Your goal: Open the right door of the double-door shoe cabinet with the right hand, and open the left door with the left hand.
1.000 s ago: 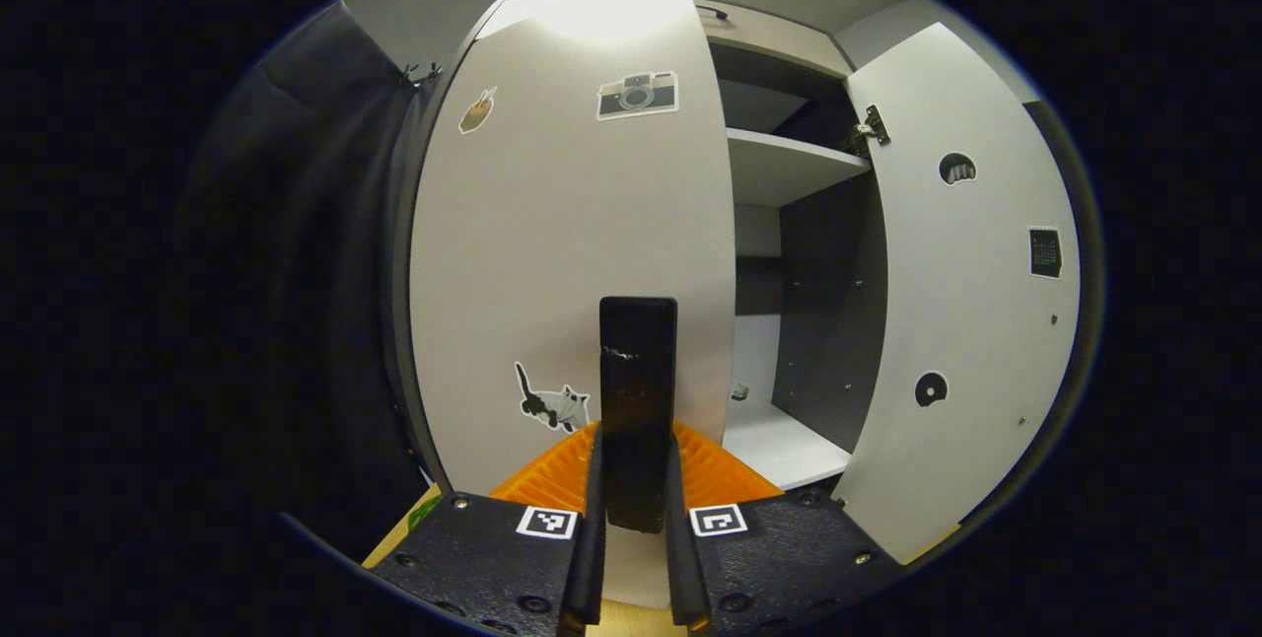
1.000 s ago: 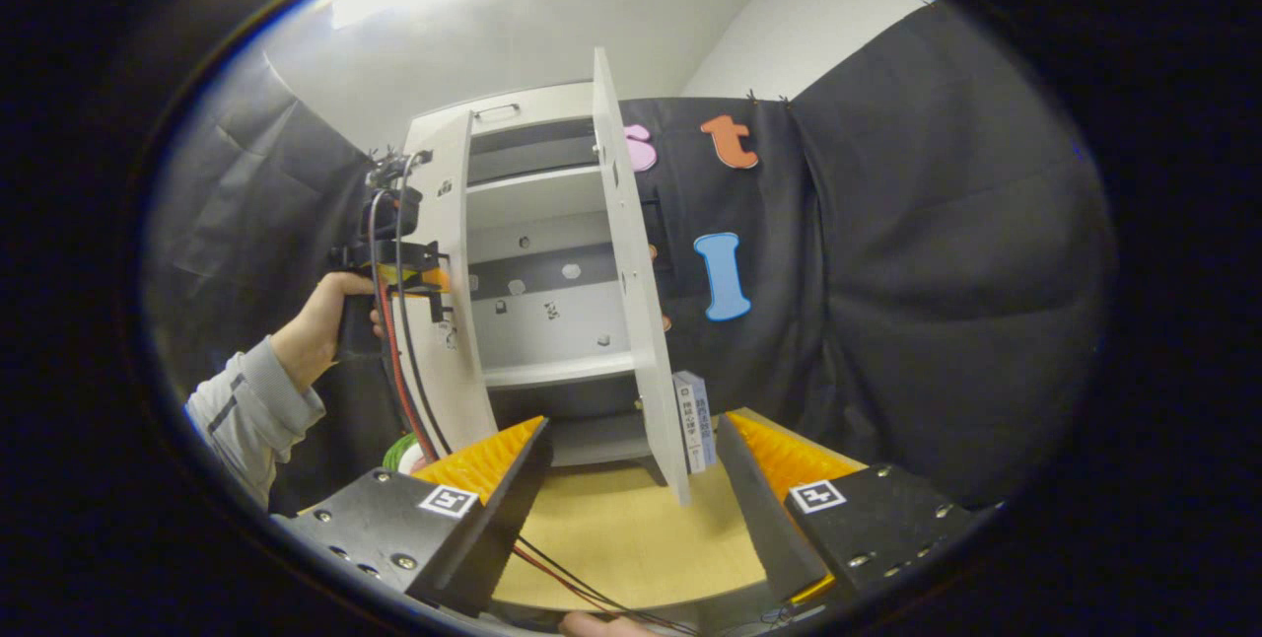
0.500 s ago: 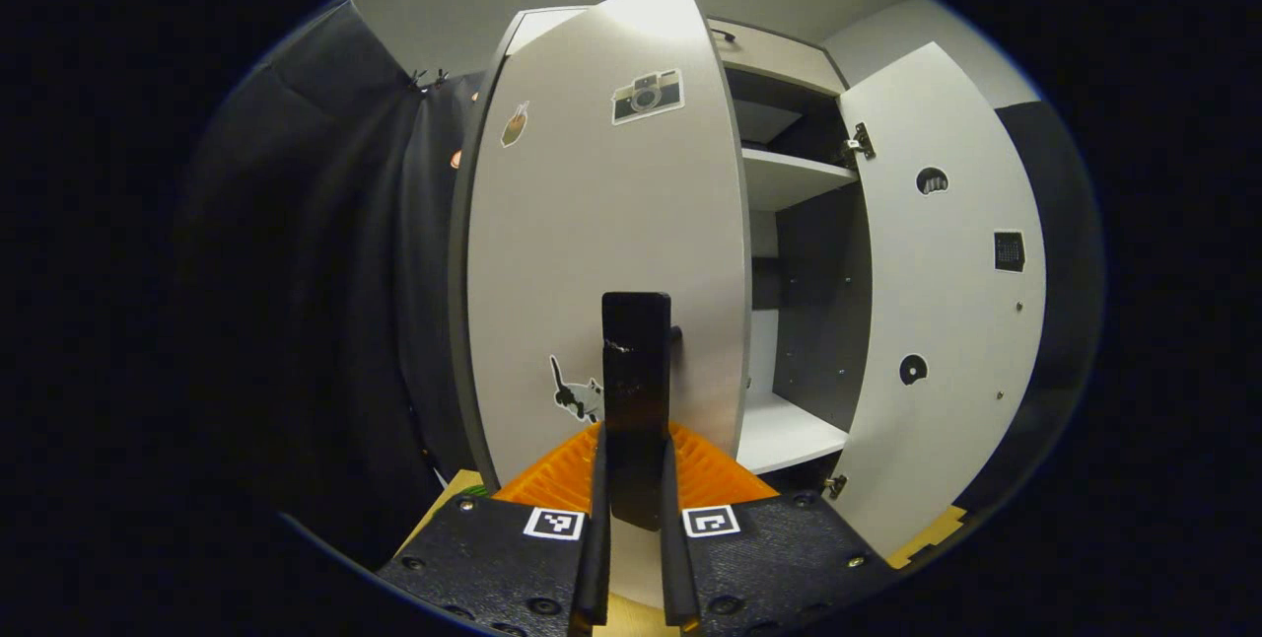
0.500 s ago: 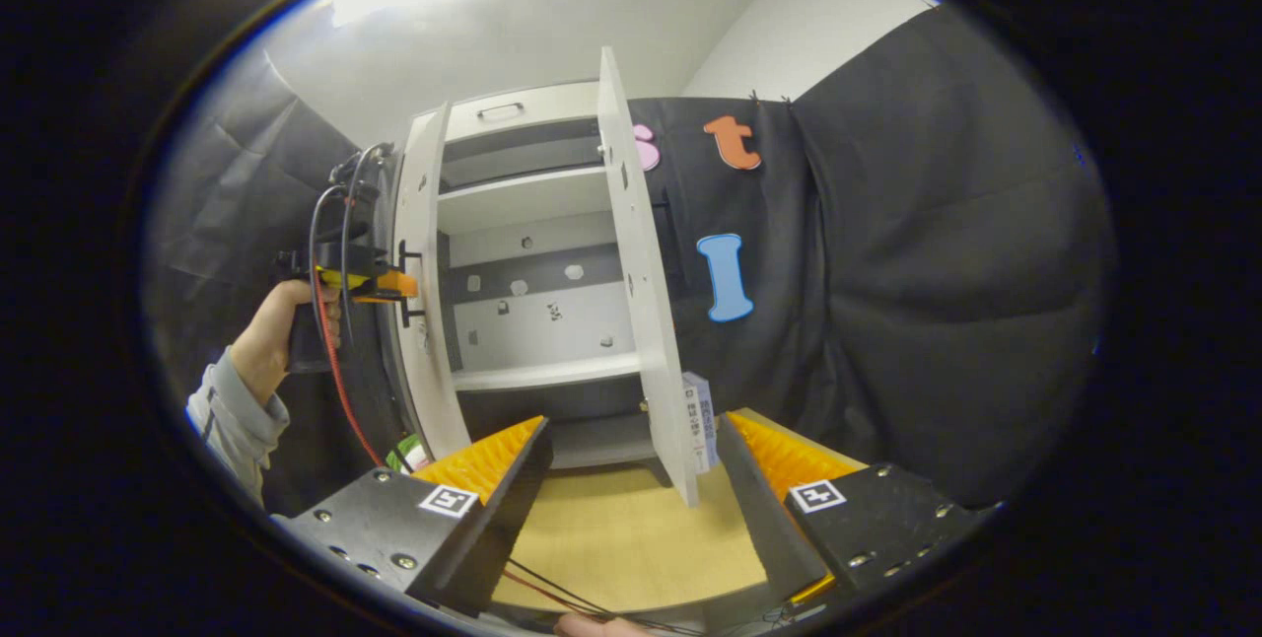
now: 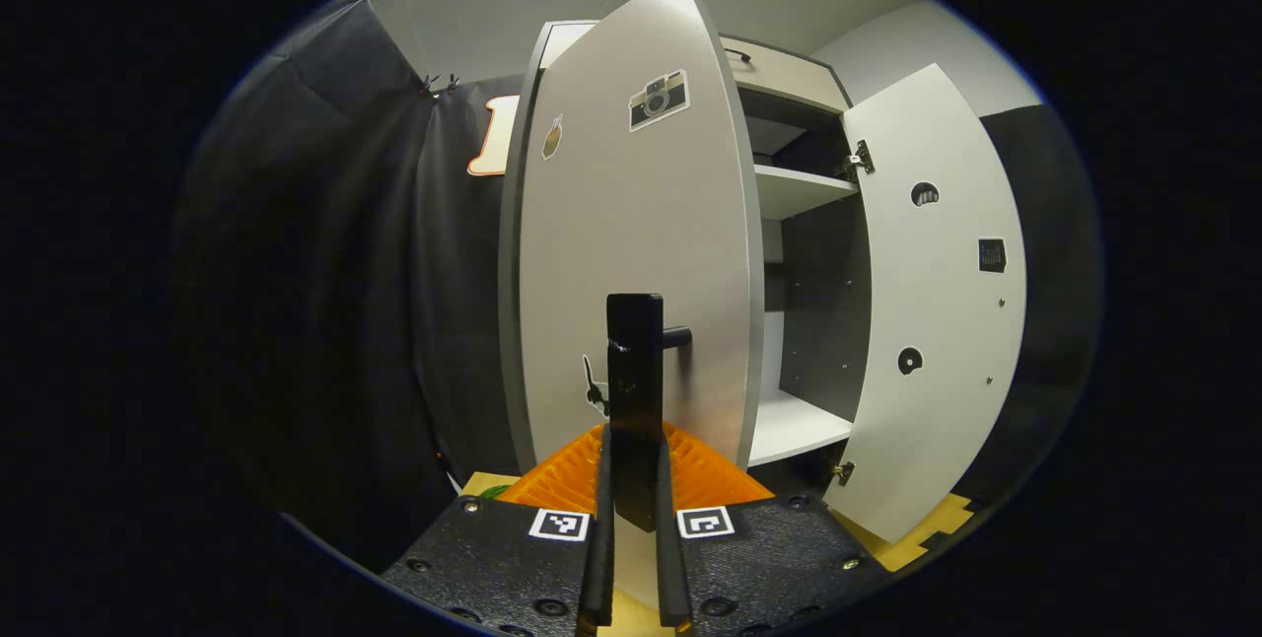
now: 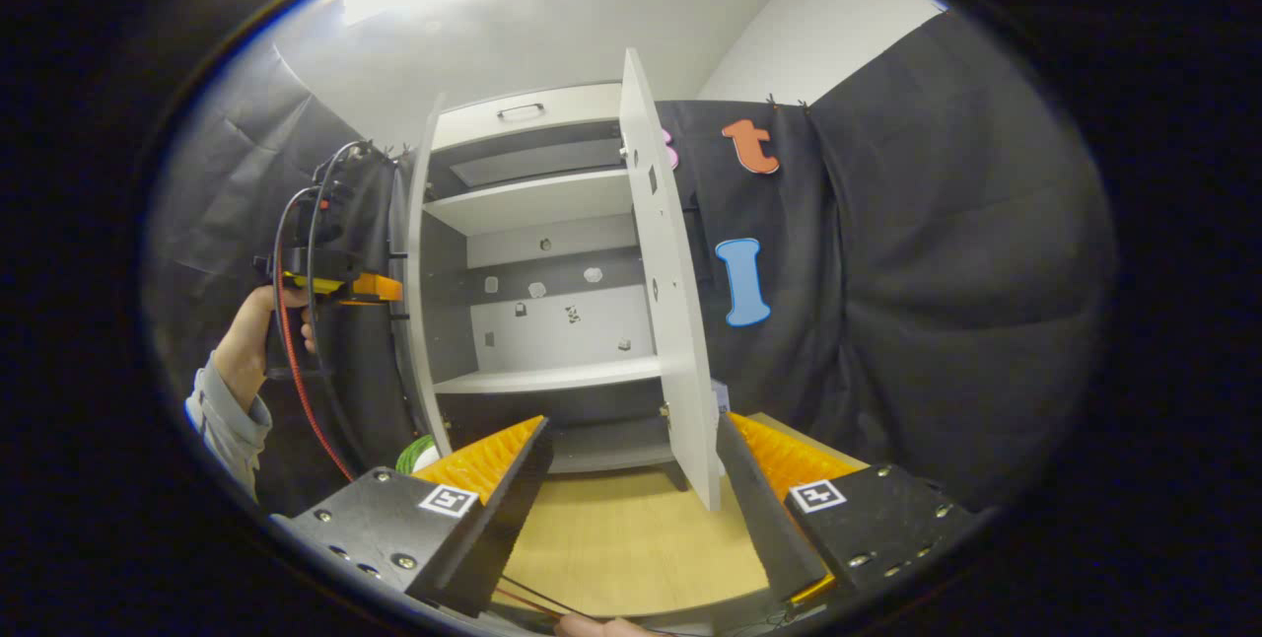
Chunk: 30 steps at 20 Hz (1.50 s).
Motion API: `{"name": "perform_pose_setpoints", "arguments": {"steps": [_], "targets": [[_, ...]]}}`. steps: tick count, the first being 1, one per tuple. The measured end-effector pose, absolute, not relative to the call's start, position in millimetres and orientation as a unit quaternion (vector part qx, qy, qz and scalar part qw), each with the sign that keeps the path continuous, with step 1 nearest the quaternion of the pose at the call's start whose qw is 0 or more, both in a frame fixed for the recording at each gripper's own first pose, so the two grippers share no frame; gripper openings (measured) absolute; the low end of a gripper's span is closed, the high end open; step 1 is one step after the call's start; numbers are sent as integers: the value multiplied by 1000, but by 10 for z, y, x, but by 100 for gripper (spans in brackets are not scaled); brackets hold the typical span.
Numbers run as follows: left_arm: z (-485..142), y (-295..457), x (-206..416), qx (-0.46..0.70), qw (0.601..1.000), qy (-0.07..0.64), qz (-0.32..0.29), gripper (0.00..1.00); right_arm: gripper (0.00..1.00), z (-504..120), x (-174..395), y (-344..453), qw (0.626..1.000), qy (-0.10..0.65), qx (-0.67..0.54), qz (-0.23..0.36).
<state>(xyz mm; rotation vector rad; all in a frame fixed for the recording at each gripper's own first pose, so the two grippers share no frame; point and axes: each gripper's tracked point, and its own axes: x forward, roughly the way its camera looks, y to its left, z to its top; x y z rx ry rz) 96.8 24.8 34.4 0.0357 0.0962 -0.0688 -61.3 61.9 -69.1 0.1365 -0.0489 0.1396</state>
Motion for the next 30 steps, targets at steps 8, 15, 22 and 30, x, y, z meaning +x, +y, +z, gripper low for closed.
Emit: {"name": "perform_pose_setpoints", "arguments": {"steps": [8, 15, 22, 30], "targets": [[401, 738, 800, 8, 999, 44, -5, 12, 99, -676, -597, 694, 995, -25, 73, 70], [391, 973, 772, 12, 999, 37, 5, 6, 97, -686, -552, 811, 995, -24, 67, 72], [416, 1378, 746, 23, 998, 26, 45, 0, 97, -703, -548, 947, 994, -24, 63, 84], [401, 1418, 734, 15, 999, 20, 24, 1, 97, -768, -494, 986, 996, -17, 45, 79]]}}
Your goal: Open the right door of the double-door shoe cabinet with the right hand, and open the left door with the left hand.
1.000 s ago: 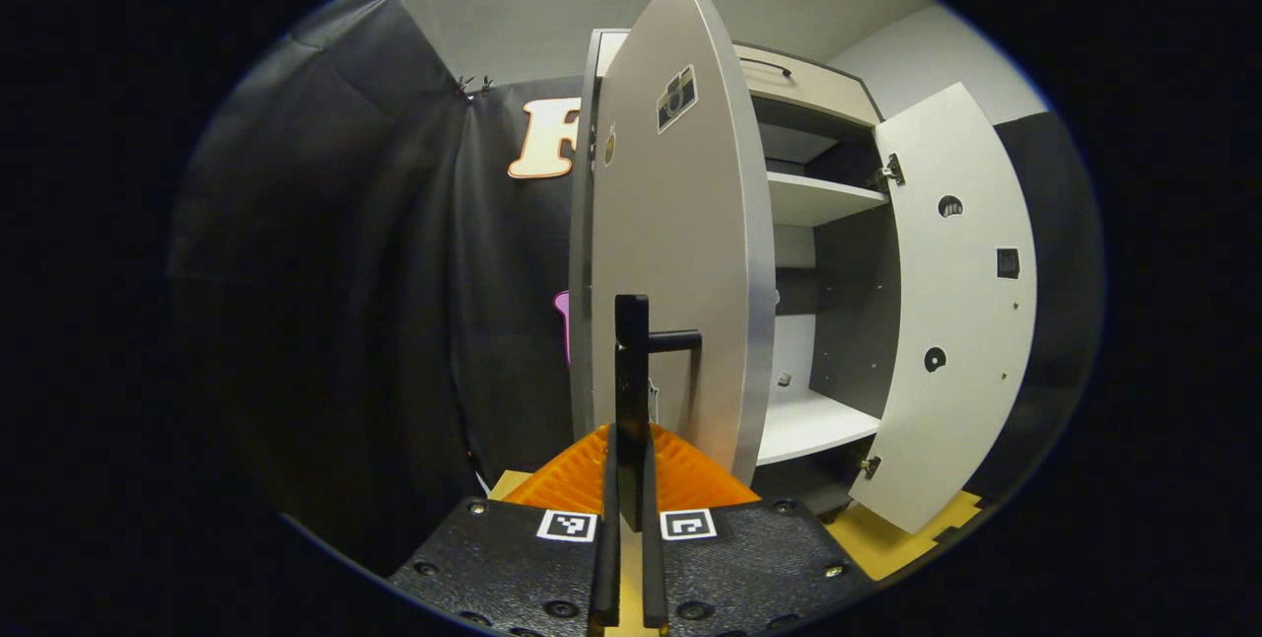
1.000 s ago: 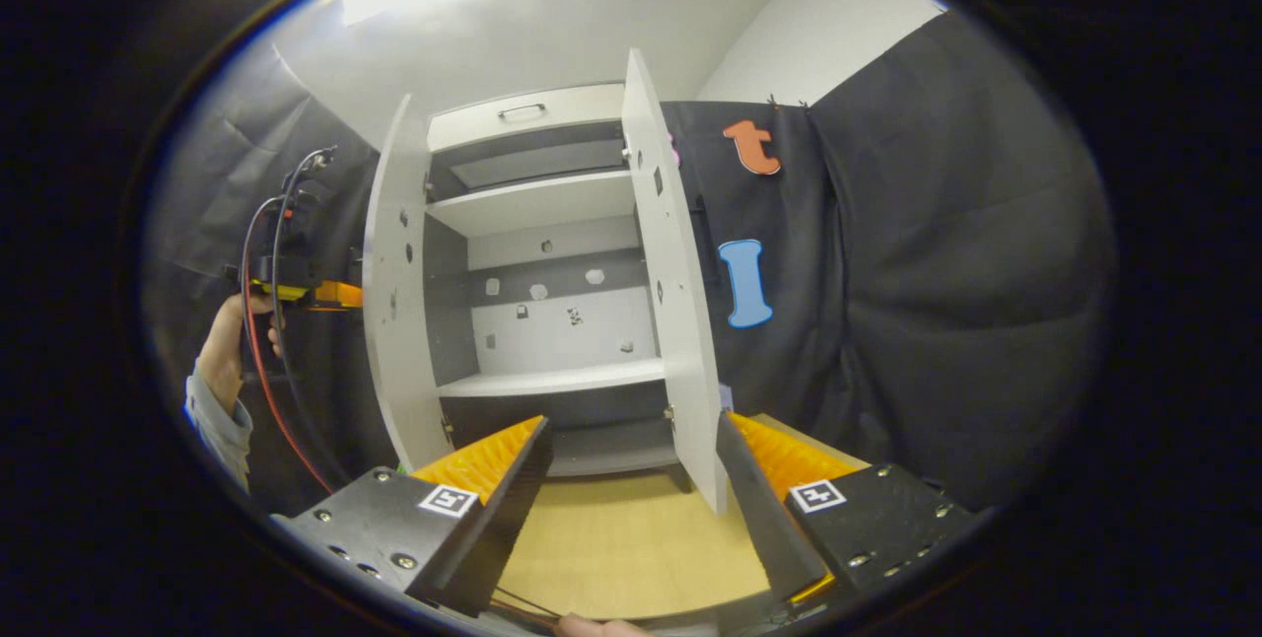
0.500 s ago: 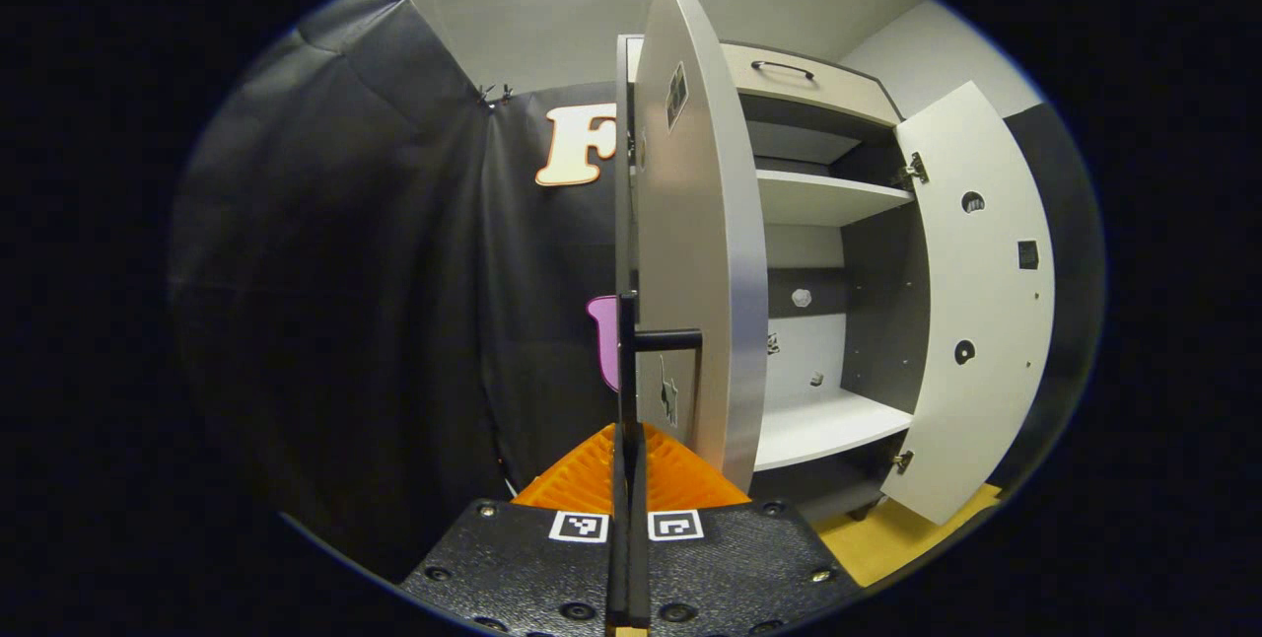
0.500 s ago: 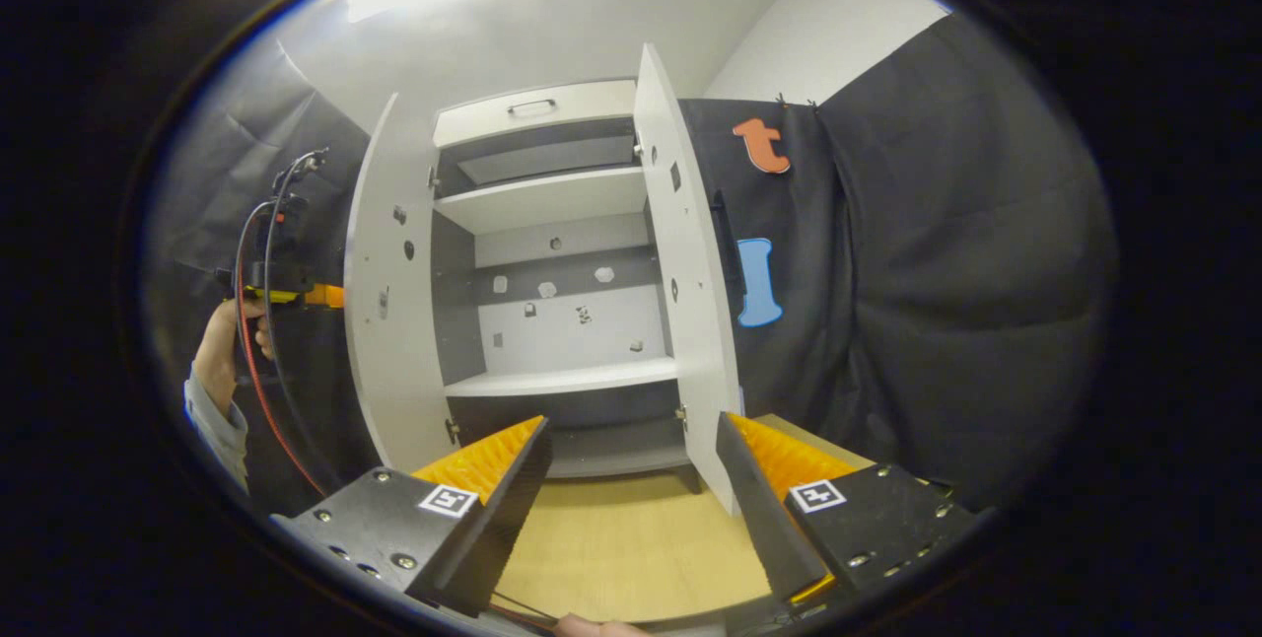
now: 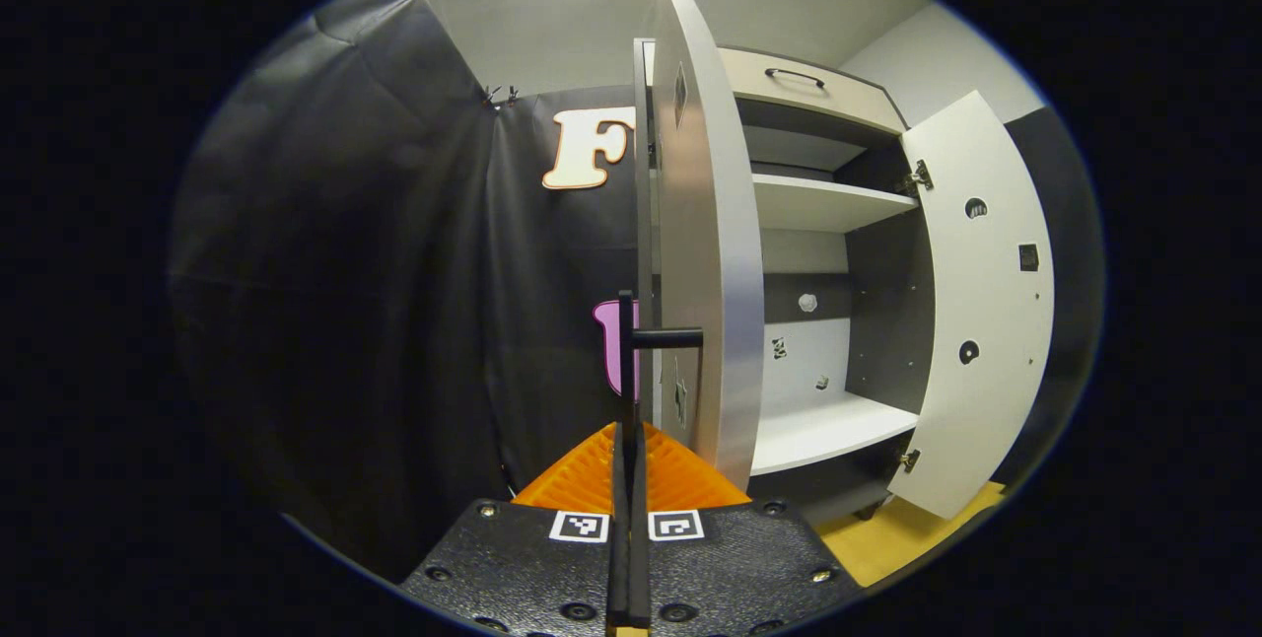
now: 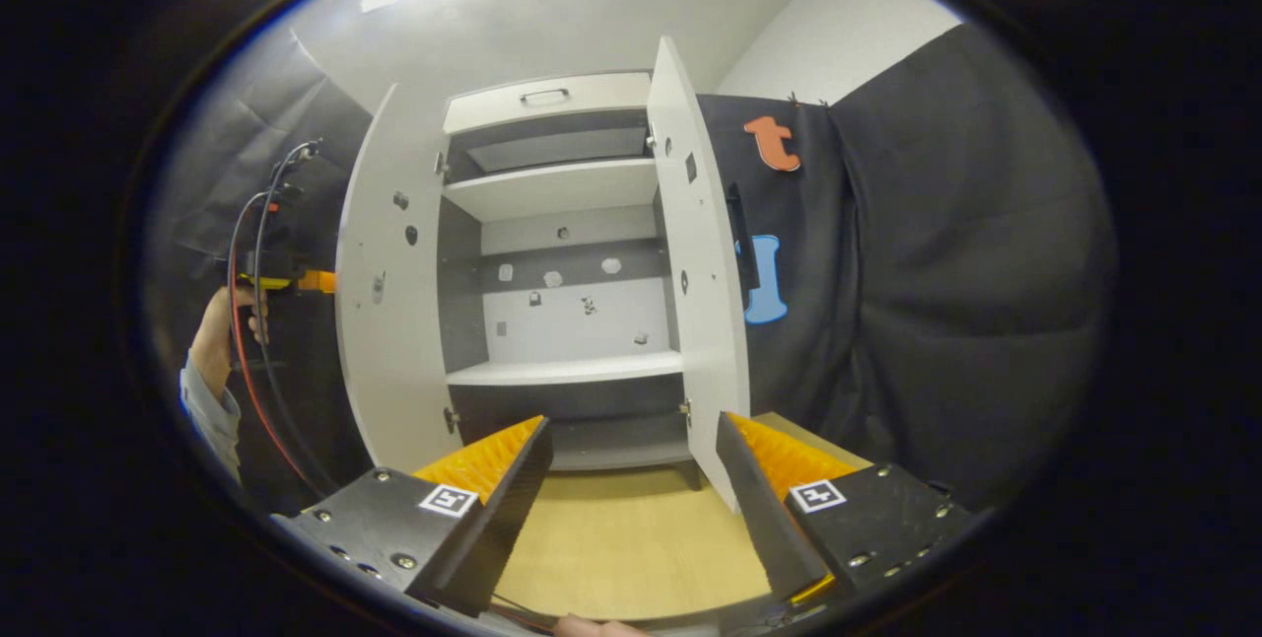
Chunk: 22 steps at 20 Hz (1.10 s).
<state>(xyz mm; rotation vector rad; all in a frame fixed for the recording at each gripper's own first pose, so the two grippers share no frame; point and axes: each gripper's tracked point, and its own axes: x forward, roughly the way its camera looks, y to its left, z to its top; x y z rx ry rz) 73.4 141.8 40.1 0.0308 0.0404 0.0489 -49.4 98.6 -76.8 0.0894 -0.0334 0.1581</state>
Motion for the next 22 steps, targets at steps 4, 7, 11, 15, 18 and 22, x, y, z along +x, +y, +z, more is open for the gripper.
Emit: {"name": "perform_pose_setpoints", "arguments": {"steps": [4, 7, 11, 15, 18, 22], "targets": [[237, 1415, 703, 19, 998, 44, 28, 4, 98, -810, -457, 1046, 996, -12, 34, 82], [253, 1420, 607, 4, 999, 41, 25, 4, 99, -863, -417, 1074, 996, -6, 28, 82], [376, 1365, 344, 2, 1000, 15, 24, 25, 98, -927, -381, 1080, 996, 2, 22, 81], [354, 1224, 66, -14, 1000, 11, 26, 70, 99, -934, -361, 1090, 997, 3, 20, 79], [278, 1079, -154, 4, 1000, 8, 28, 91, 98, -942, -373, 1099, 997, 2, 16, 79], [133, 828, -394, 9, 999, 2, 39, 97, 99, -925, -359, 1094, 997, 0, 17, 78]]}}
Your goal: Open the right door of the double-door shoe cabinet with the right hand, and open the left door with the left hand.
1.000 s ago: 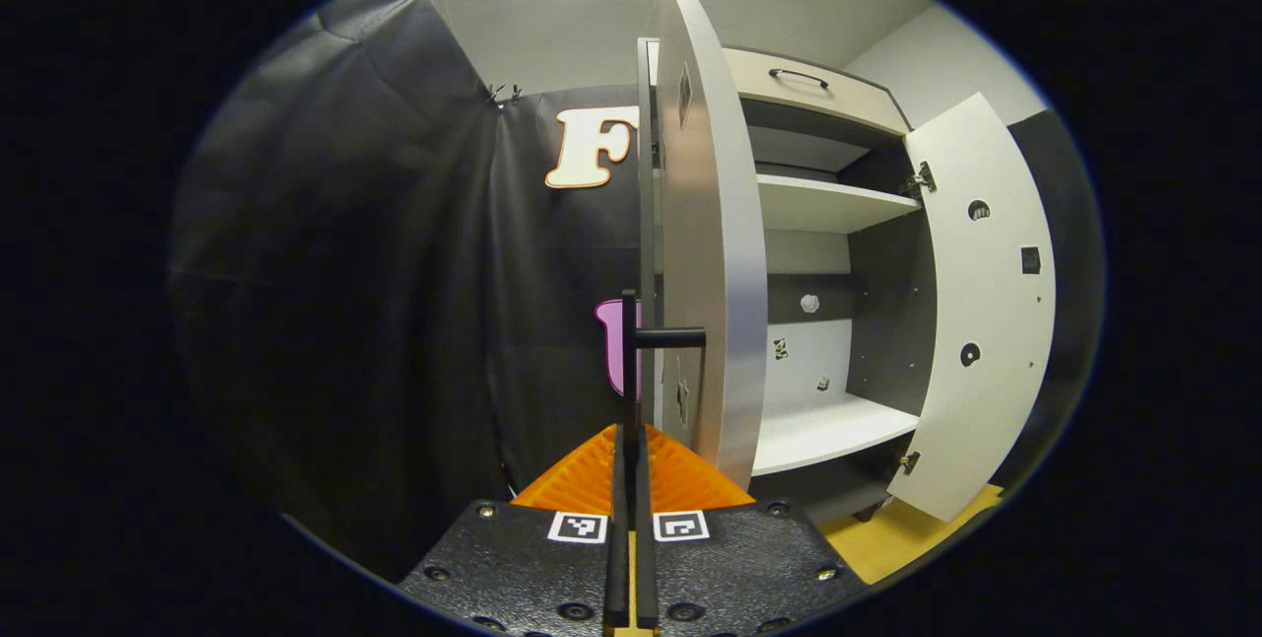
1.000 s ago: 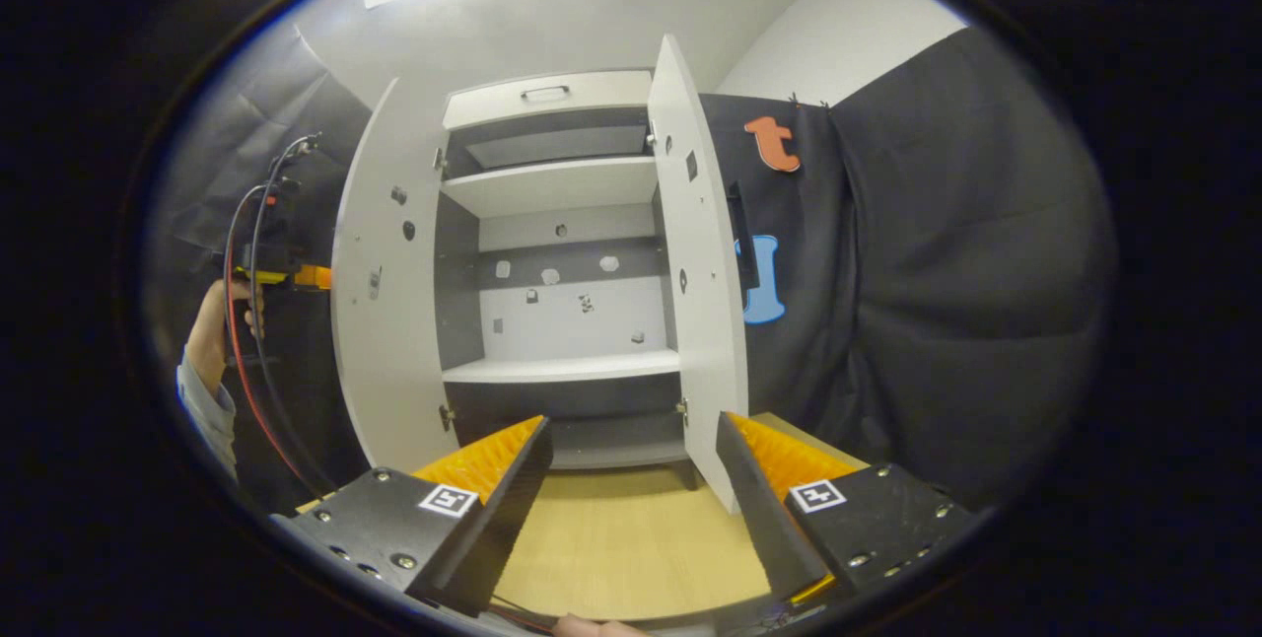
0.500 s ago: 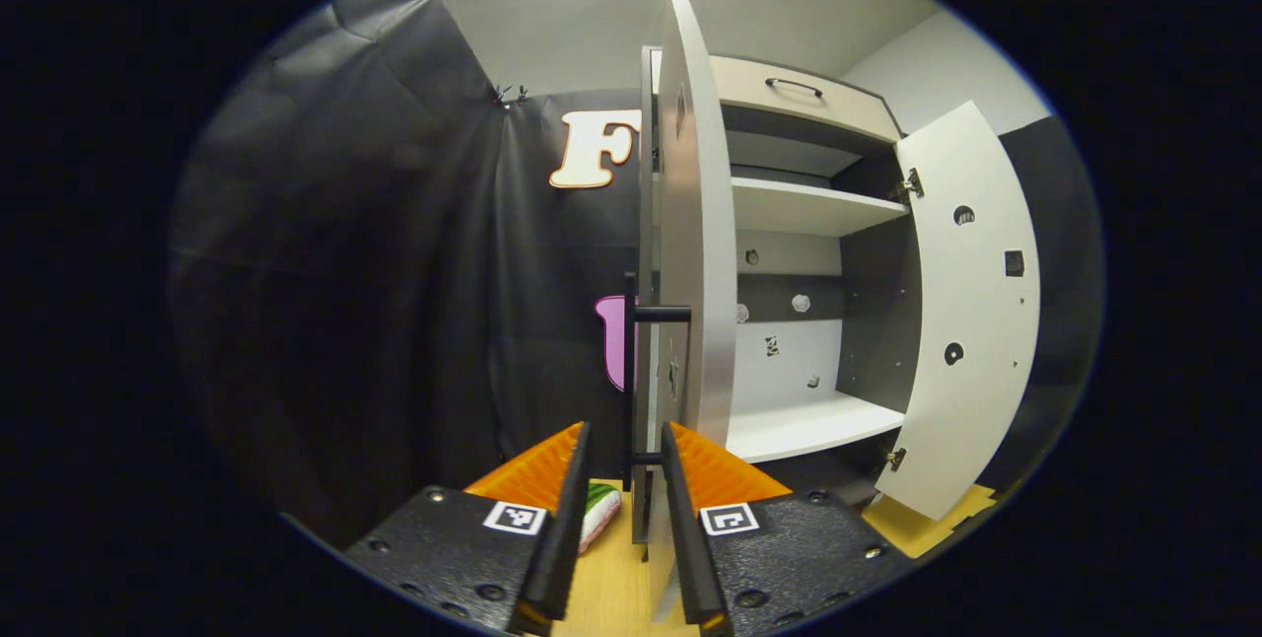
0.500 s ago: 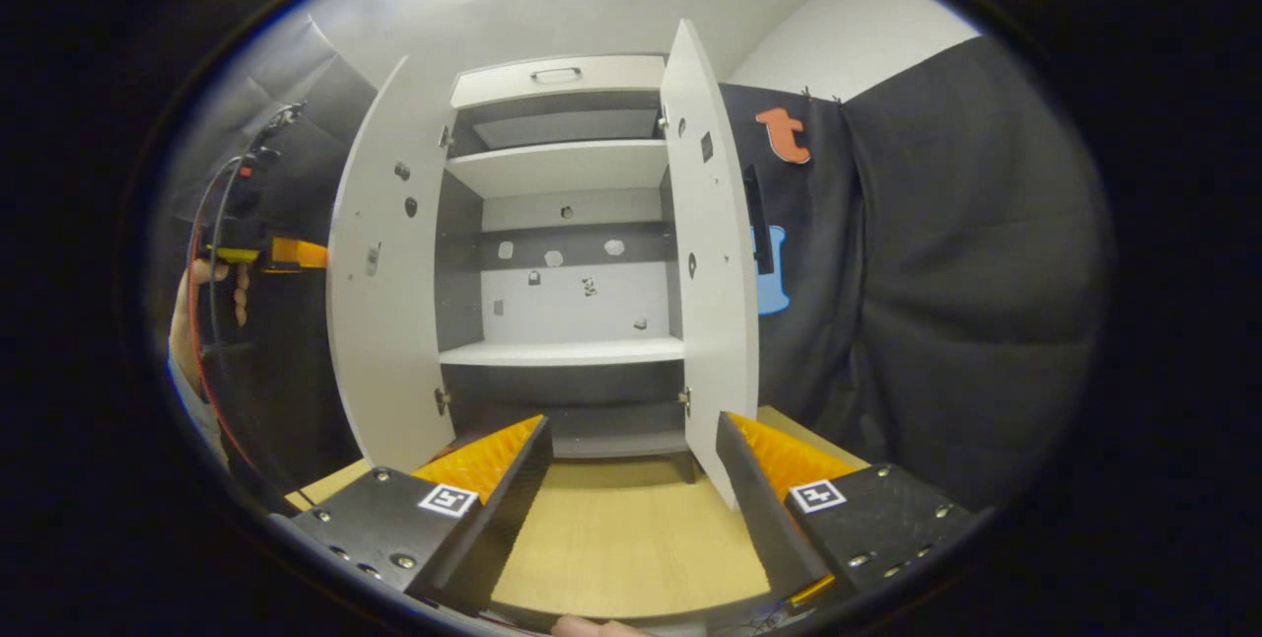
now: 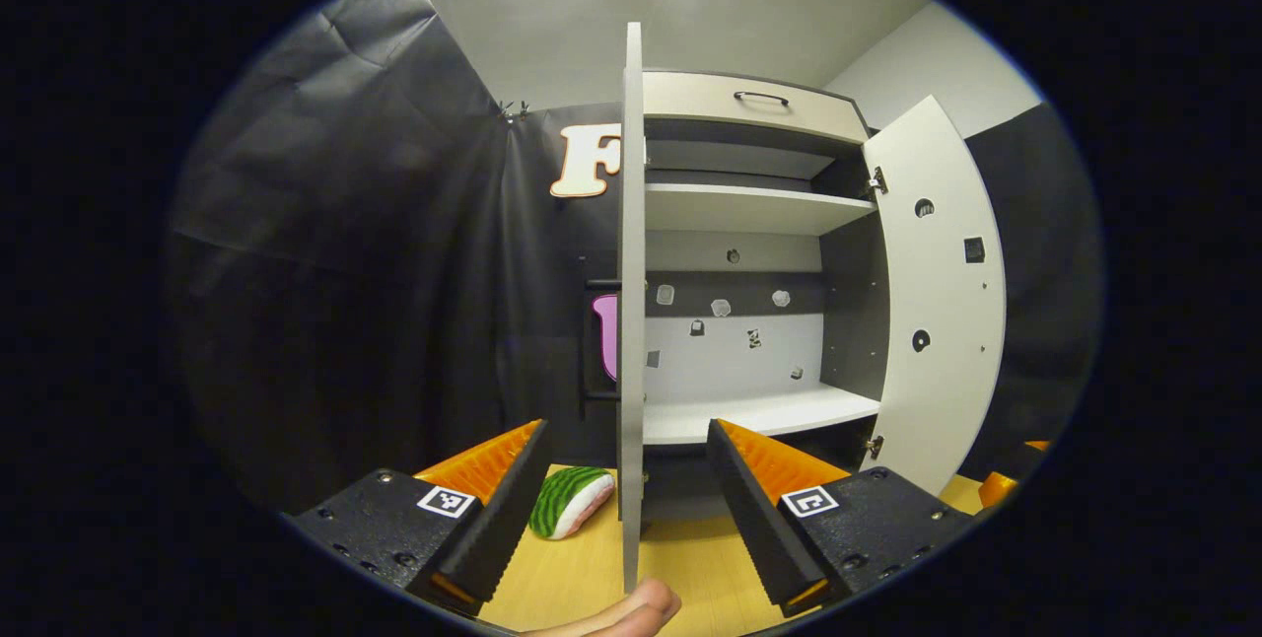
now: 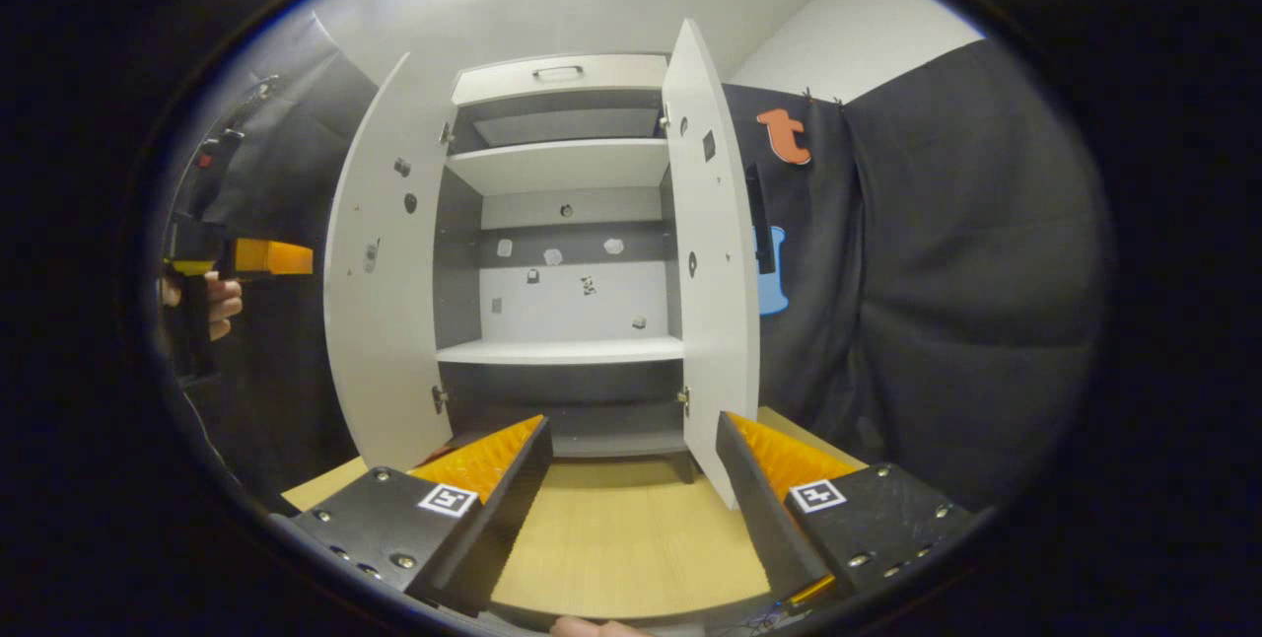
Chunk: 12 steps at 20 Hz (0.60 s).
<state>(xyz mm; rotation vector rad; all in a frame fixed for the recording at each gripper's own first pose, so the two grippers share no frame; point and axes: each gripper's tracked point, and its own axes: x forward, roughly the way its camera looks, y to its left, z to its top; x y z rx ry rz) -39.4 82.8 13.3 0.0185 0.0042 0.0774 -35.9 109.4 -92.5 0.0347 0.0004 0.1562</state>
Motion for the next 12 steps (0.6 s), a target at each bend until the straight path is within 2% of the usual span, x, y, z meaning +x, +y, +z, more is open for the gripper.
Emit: {"name": "perform_pose_setpoints", "arguments": {"steps": [1, 4, 6, 9, 10, 12], "targets": [[95, 724, -441, 7, 999, 0, 32, 94, 99, -918, -356, 1093, 997, -1, 17, 78], [-53, 498, -568, 9, 1000, 4, 17, 96, 98, -893, -362, 1081, 997, -4, 20, 78], [-99, 411, -653, 4, 1000, -1, 16, 94, 98, -854, -363, 1056, 997, -7, 26, 78], [-196, 319, -748, -3, 1000, -3, 19, 96, 98, -767, -354, 1008, 996, -14, 30, 77], [-220, 303, -764, -5, 1000, -4, 23, 94, 98, -731, -347, 995, 996, -17, 31, 76], [-287, 209, -786, -7, 1000, -2, 19, 96, 98, -634, -278, 1010, 996, -21, 32, 78]]}}
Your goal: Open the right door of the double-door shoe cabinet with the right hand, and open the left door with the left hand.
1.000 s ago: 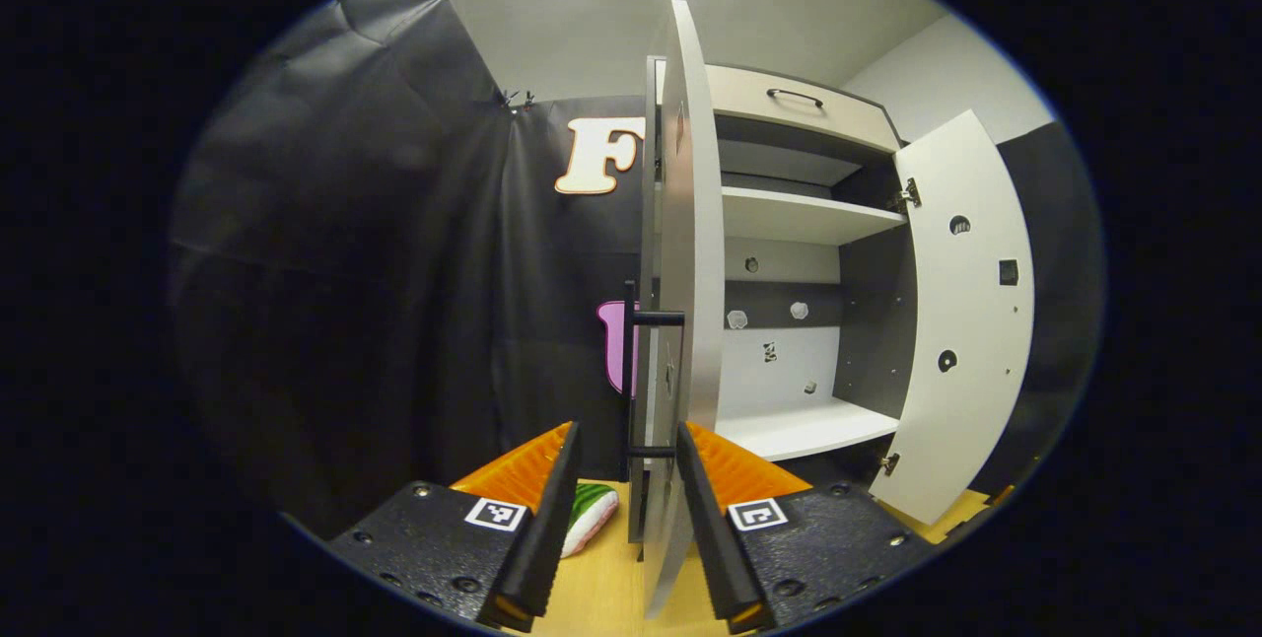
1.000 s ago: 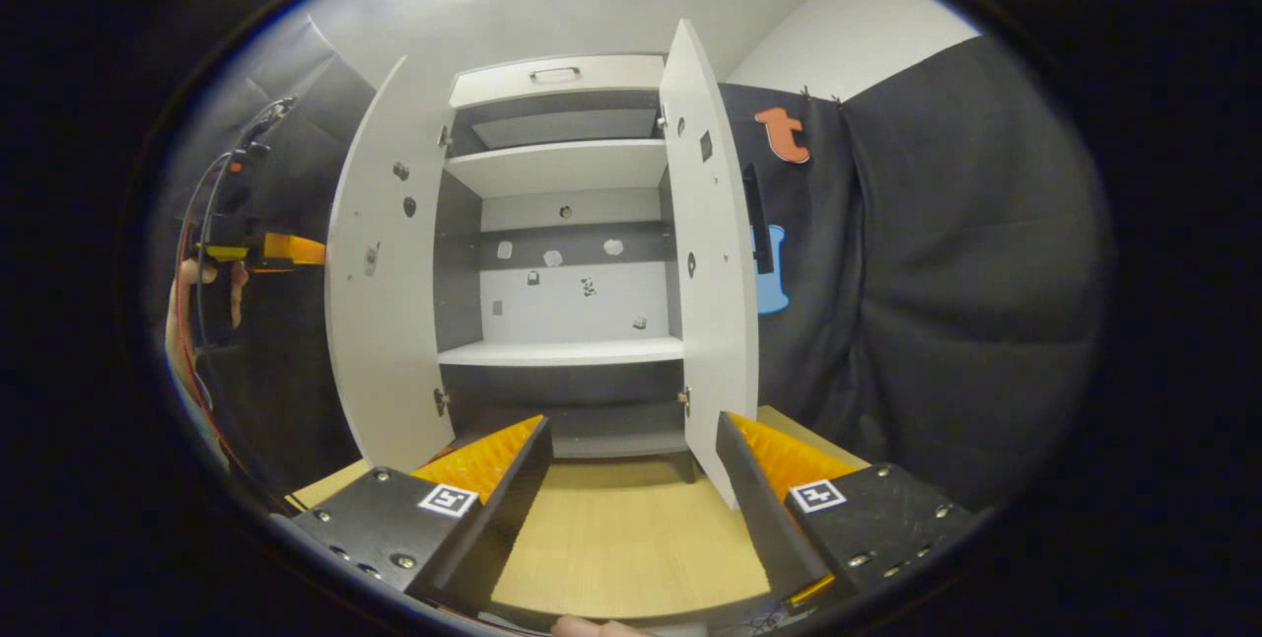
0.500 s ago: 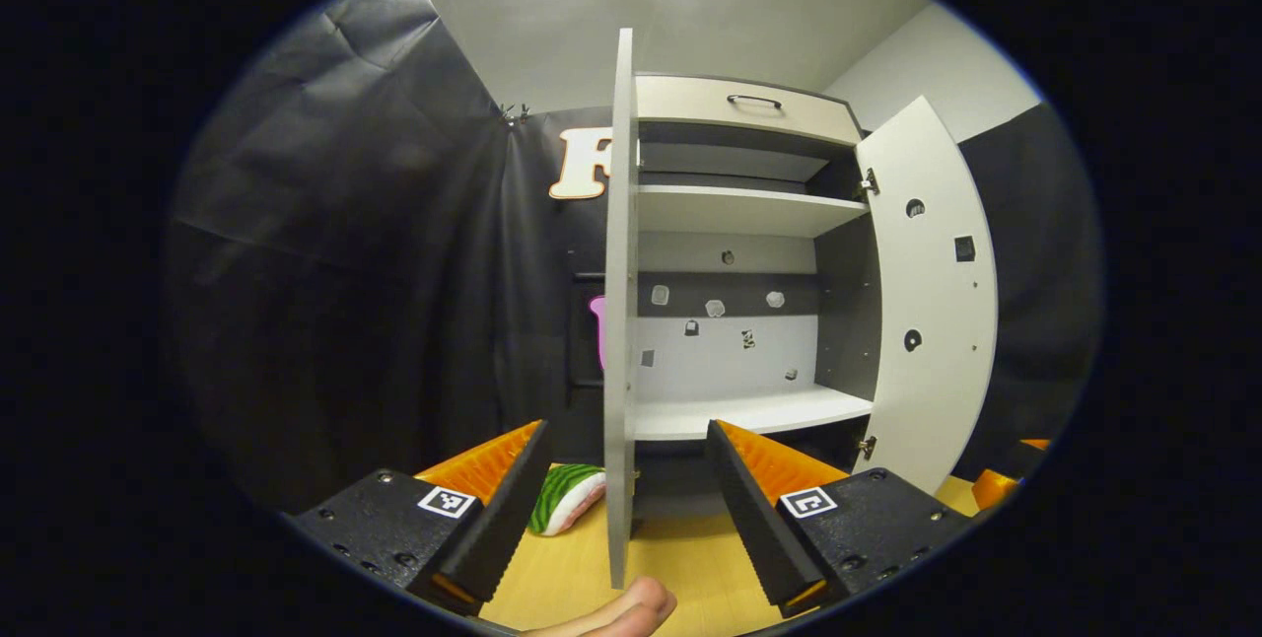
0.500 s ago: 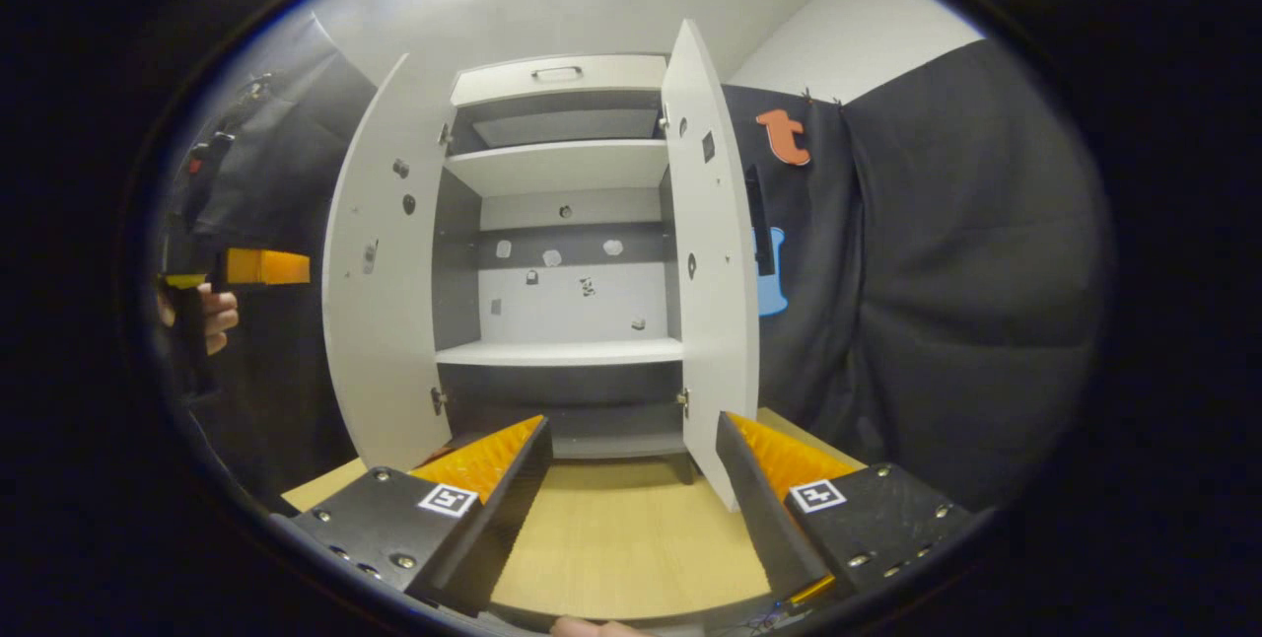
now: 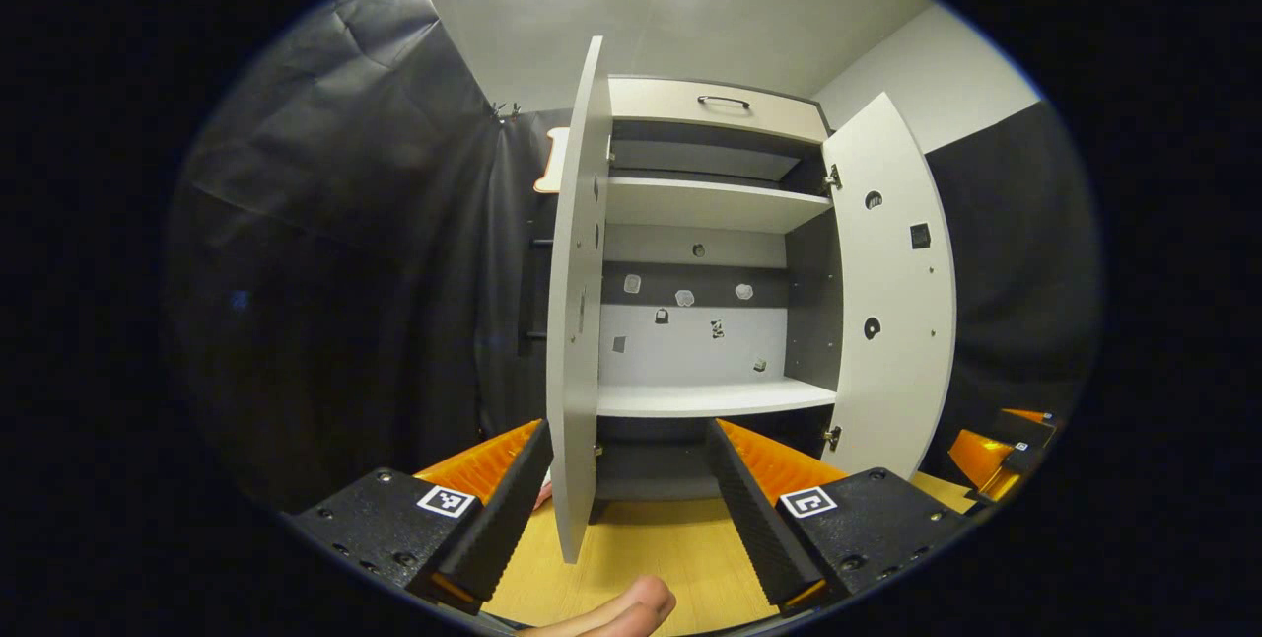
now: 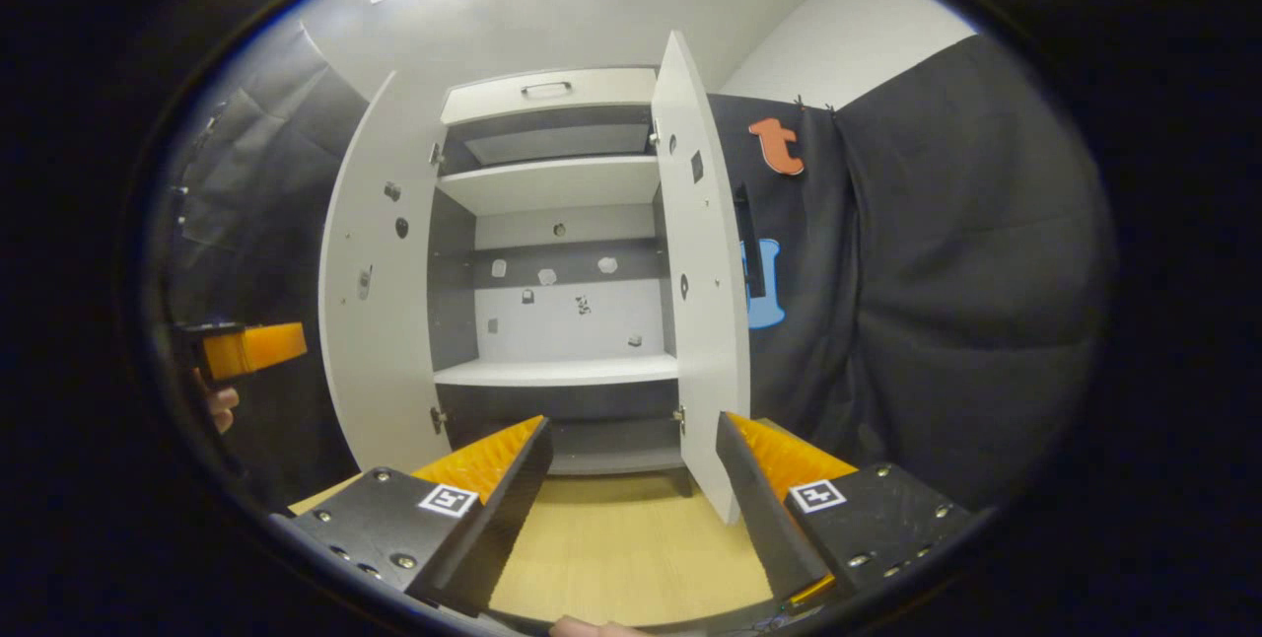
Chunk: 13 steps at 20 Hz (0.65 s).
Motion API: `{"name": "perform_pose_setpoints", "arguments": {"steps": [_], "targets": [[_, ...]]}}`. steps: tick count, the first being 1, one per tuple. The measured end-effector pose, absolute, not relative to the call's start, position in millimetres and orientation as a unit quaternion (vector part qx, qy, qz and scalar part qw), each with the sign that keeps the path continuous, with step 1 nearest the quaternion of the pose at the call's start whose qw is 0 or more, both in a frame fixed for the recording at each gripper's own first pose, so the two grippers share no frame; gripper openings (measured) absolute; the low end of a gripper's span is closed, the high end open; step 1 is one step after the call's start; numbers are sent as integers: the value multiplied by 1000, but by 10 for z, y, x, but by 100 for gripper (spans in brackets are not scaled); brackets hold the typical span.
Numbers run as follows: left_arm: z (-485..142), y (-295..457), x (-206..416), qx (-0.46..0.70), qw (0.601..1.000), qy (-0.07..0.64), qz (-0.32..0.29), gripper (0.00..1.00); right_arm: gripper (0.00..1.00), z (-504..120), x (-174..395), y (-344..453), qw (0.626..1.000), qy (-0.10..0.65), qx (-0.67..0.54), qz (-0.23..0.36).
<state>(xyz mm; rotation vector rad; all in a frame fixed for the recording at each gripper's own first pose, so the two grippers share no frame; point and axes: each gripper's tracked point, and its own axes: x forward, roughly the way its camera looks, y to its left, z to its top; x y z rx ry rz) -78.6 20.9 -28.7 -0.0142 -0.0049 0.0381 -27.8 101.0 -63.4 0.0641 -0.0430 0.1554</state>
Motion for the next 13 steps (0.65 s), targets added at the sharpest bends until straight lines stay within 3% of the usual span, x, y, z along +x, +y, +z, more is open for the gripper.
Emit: {"name": "perform_pose_setpoints", "arguments": {"steps": [6, 13], "targets": [[-597, -93, -735, -2, 999, 35, -20, 96, 99, -383, -237, 1105, 995, -38, 26, 83], [-713, 39, -684, -8, 999, 47, 3, 96, 99, -494, -117, 1298, 995, -20, 6, 94]]}}
